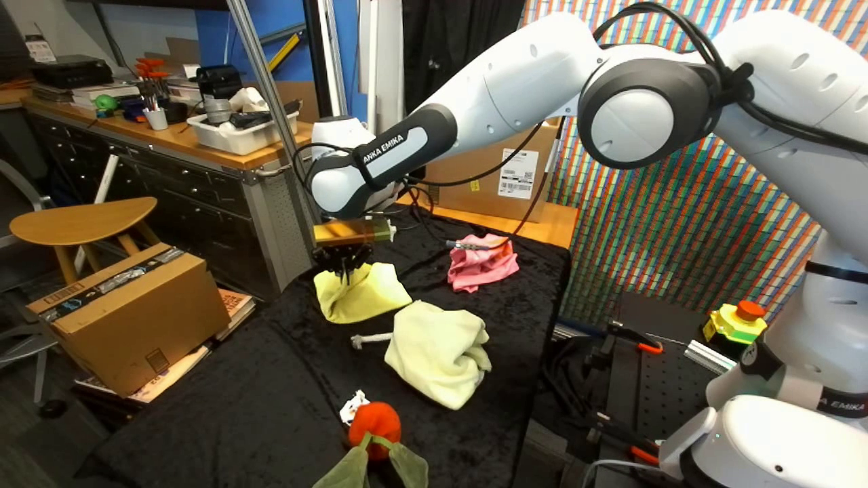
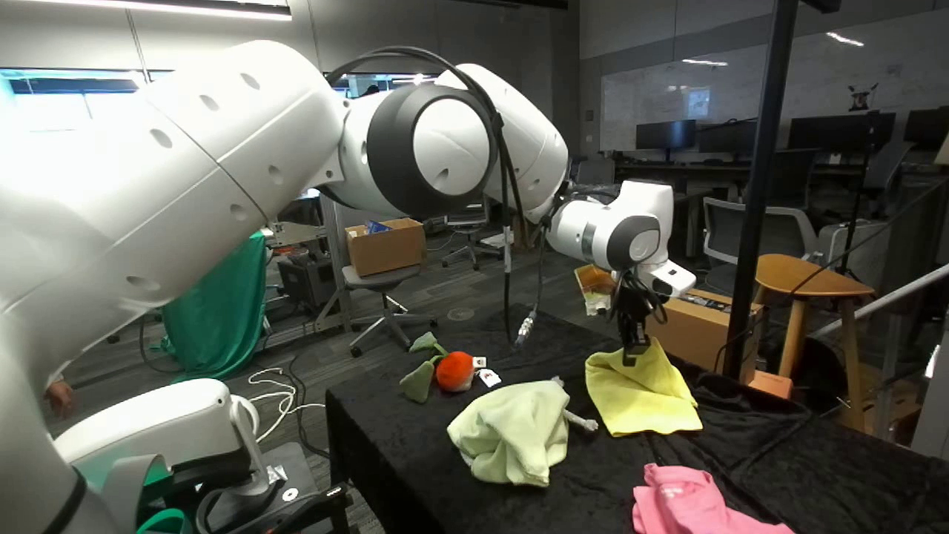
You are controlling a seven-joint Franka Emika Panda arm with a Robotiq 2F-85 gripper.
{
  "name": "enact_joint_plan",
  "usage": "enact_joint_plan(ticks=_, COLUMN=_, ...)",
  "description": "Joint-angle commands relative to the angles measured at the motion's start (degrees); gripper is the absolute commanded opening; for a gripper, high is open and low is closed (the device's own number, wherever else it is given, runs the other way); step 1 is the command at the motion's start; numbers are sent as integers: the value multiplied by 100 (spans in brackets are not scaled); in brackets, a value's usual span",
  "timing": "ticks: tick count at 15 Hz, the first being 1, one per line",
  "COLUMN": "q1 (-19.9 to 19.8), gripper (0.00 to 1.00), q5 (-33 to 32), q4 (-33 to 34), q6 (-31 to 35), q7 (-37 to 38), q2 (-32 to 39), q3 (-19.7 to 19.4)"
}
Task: Pick up the clothes, rope and plush toy on the table and put them in the one place
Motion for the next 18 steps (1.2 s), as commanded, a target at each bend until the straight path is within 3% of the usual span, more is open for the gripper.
enact_joint_plan(ticks=1, q1=123, gripper=6, q5=-260, q4=-437, q6=75, q7=-165, q2=-534, q3=-144)
enact_joint_plan(ticks=8, q1=137, gripper=6, q5=-756, q4=-2142, q6=372, q7=-1180, q2=-2418, q3=-80)
enact_joint_plan(ticks=18, q1=-107, gripper=6, q5=-682, q4=-4787, q6=-121, q7=-3306, q2=-5407, q3=366)
